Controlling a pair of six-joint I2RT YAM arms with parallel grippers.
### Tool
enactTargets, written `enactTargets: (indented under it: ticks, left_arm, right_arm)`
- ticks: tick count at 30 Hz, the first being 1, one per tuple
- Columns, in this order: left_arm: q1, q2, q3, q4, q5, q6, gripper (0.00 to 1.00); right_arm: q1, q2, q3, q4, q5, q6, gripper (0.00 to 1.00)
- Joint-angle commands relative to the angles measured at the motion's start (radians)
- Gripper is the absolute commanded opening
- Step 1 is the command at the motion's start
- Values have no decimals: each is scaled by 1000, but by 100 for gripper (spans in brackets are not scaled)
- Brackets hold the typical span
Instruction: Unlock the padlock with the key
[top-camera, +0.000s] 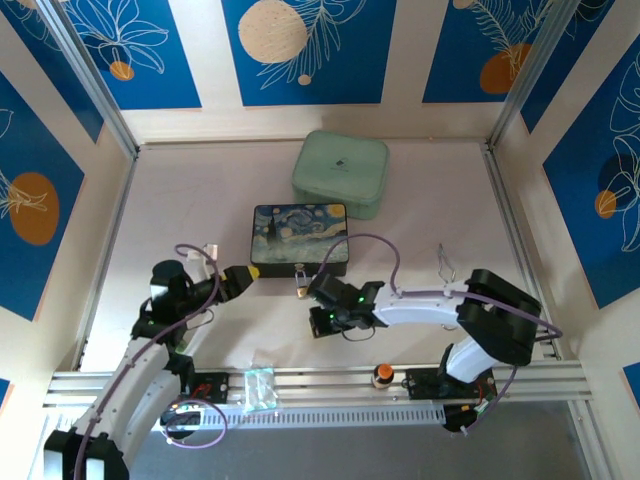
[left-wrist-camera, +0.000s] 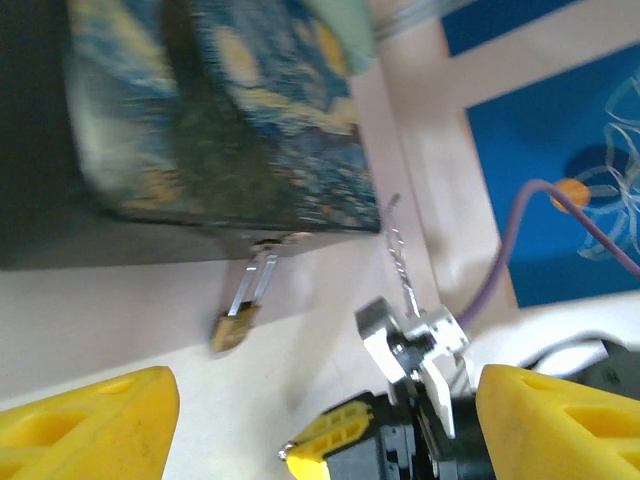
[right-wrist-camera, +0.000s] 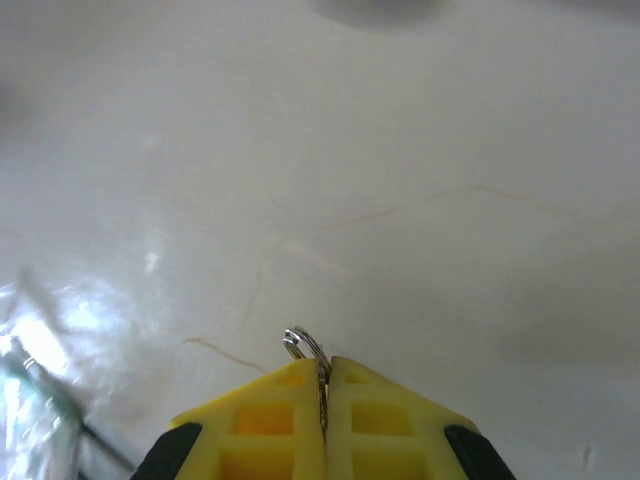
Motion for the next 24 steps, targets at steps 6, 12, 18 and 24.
enactTargets:
  ticks: [6,12,18,24]
  left_arm:
    - [-143,96,55,155,42,66,65]
    - [-337,254,110,272,14,90,59]
    - [-396,383,160,328,7,60,47]
    - [-467,451,215,291,18,104,45]
  right_arm:
    - [-182,-211,-114,204,-405,-320,0]
    - [-195,-292,-110,183,-451,-404,0]
    - [-164,-371,-121,170,-397,-474,0]
    - [-164,-402,-129,144,-358,-498,0]
